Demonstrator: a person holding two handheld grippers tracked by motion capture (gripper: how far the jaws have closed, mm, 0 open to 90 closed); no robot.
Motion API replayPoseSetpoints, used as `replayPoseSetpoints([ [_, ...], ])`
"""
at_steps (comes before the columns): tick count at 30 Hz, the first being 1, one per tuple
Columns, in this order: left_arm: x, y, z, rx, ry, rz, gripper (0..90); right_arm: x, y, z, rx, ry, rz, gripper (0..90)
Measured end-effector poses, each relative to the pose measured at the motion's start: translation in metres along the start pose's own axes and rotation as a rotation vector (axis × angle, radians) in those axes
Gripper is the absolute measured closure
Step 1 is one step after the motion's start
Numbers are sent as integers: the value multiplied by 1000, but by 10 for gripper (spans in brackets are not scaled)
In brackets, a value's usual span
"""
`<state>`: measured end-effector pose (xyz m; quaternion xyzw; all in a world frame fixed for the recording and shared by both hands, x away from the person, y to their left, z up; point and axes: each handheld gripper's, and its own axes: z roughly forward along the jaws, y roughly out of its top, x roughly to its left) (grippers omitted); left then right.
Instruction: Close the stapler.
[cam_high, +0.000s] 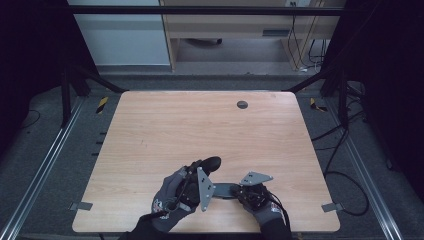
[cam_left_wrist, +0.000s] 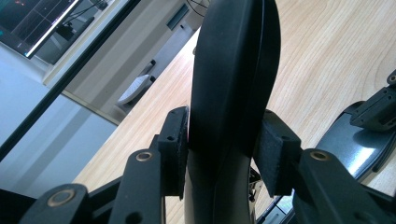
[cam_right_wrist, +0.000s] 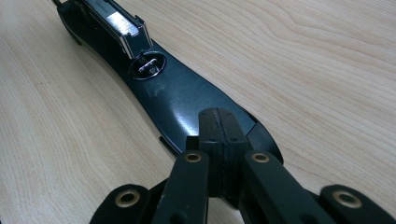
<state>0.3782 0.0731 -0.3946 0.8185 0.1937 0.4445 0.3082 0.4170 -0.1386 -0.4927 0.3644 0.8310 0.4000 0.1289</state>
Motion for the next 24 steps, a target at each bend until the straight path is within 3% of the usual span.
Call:
replayPoseSetpoints([
  [15,-11,1,4,5,21,48,581,1,0,0,3,2,10,900],
  [24,-17,2,7,11,25,76,579,-1,0,1,-4,-2,-8,900],
])
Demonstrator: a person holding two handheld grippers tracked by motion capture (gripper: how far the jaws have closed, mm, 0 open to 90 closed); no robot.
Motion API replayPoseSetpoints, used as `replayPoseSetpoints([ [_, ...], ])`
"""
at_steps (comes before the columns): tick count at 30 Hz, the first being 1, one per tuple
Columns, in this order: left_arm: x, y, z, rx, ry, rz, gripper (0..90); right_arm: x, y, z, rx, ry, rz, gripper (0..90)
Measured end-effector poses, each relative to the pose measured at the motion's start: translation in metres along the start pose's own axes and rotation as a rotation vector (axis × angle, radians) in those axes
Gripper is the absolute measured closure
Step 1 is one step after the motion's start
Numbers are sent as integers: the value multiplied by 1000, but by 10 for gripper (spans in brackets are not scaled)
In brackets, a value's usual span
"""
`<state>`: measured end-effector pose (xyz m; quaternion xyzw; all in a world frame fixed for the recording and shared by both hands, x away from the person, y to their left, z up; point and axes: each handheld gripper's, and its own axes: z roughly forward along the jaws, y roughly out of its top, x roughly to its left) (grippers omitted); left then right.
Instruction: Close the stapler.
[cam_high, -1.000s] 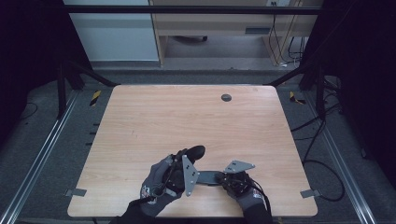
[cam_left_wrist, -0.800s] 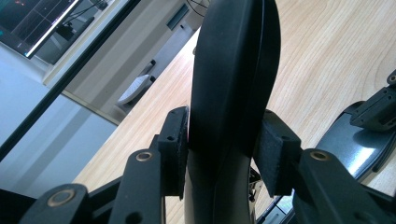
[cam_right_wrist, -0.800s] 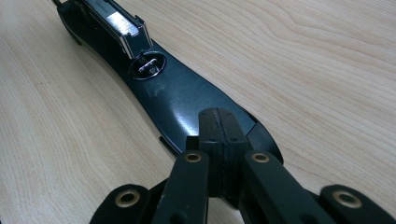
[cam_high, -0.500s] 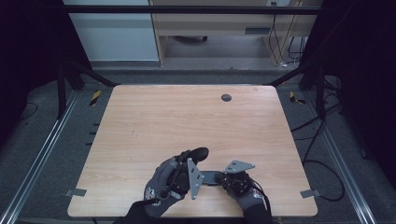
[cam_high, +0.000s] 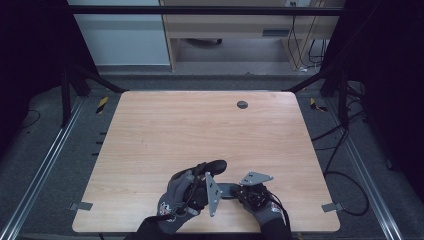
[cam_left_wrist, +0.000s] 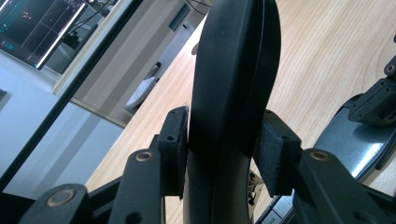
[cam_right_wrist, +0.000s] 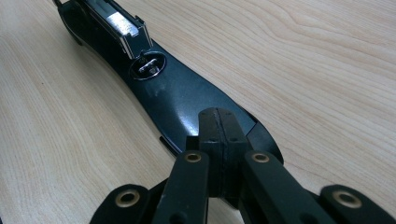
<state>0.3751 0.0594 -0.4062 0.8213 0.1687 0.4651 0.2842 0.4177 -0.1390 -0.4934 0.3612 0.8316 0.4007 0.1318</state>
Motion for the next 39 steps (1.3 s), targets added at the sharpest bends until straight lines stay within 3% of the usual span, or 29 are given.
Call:
replayPoseSetpoints([
  [2,-2,0,1,2,-1,10,578,0,1,-2,21,7,12,900],
  [39,-24,3,13,20,11,116,572,-1,0,-1,1,14,17,900],
])
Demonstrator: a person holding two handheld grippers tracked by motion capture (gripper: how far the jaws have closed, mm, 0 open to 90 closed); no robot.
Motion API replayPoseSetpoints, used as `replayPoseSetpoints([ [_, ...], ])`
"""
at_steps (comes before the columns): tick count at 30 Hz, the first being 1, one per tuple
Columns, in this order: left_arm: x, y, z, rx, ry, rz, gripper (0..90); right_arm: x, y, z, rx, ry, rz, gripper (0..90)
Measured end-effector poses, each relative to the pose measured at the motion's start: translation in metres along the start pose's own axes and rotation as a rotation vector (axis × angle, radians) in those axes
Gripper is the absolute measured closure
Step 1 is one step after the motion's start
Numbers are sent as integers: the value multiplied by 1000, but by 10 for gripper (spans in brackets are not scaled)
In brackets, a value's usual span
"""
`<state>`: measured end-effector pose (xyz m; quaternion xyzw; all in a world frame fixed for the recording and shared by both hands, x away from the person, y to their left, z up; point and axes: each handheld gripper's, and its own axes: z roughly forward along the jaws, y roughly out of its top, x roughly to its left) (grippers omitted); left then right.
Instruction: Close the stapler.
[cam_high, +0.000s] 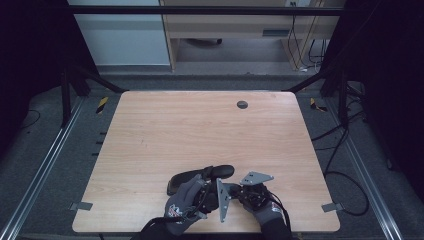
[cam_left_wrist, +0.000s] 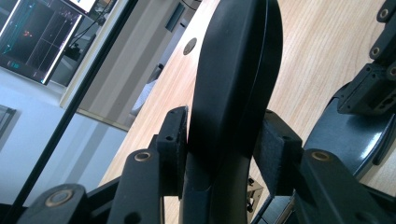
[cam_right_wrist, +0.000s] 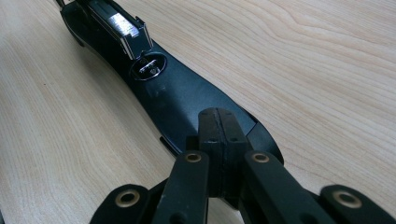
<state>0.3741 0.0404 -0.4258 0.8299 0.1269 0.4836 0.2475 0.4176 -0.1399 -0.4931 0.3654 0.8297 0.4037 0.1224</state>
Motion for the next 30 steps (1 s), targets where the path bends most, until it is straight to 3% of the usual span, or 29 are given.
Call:
replayPoseSetpoints([
  [11,-8,0,5,1,-11,20,566,-1,0,0,-2,-2,0,900],
  [16,-11,1,7,6,-7,53,566,-1,0,0,1,-1,5,900],
  [30,-18,0,11,11,-11,70,561,-1,-1,0,-4,-1,2,900],
])
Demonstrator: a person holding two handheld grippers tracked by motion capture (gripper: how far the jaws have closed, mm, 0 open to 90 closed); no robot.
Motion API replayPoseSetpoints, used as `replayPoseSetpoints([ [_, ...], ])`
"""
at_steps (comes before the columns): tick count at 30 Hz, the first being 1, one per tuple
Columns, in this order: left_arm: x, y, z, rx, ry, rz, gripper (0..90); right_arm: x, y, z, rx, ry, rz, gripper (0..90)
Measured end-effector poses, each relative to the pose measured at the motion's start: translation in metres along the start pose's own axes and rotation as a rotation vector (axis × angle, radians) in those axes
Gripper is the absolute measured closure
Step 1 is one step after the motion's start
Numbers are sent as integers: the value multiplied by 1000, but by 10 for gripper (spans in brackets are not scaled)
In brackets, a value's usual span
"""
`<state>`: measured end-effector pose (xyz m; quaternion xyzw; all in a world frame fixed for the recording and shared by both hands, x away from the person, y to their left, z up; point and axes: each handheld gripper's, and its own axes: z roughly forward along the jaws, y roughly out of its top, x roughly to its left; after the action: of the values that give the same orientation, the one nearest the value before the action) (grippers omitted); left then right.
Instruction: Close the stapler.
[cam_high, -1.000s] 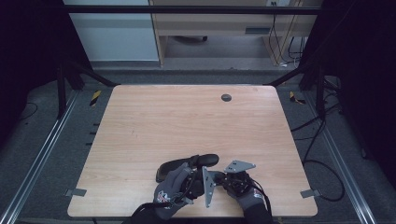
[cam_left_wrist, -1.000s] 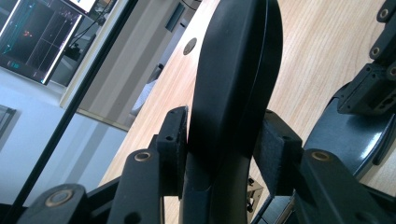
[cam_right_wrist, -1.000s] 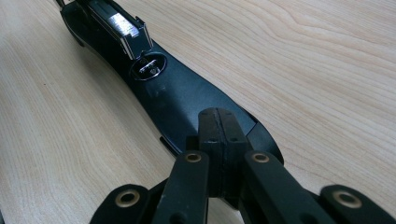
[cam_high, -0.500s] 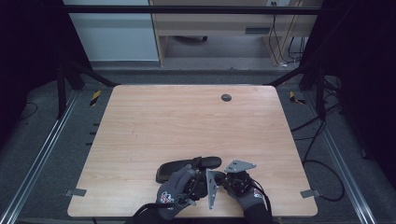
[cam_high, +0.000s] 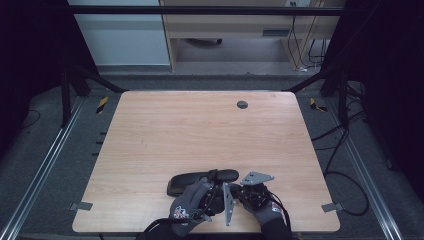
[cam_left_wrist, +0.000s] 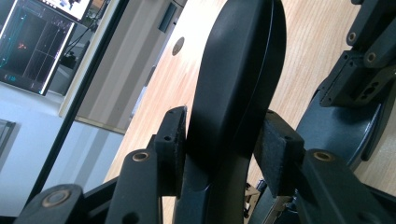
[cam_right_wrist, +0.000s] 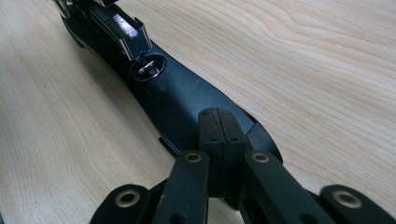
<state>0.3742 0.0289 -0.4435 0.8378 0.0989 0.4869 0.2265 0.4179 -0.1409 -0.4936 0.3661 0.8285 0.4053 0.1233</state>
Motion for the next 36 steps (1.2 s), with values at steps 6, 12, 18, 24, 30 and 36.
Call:
replayPoseSetpoints([
  [6,-3,0,2,3,-3,16,557,-1,0,0,-3,6,3,900],
  [12,-6,0,3,3,-8,20,554,0,0,0,0,6,2,900],
  [18,-10,-1,5,6,-11,43,550,-1,0,0,-3,9,-1,900],
  [24,-15,-1,6,7,-8,63,548,0,0,0,-1,11,-2,900],
  [30,-19,-2,8,6,-9,76,544,-1,0,0,0,8,-1,900],
  [36,-18,-2,8,7,-10,74,542,-2,0,-1,-2,6,-4,900],
])
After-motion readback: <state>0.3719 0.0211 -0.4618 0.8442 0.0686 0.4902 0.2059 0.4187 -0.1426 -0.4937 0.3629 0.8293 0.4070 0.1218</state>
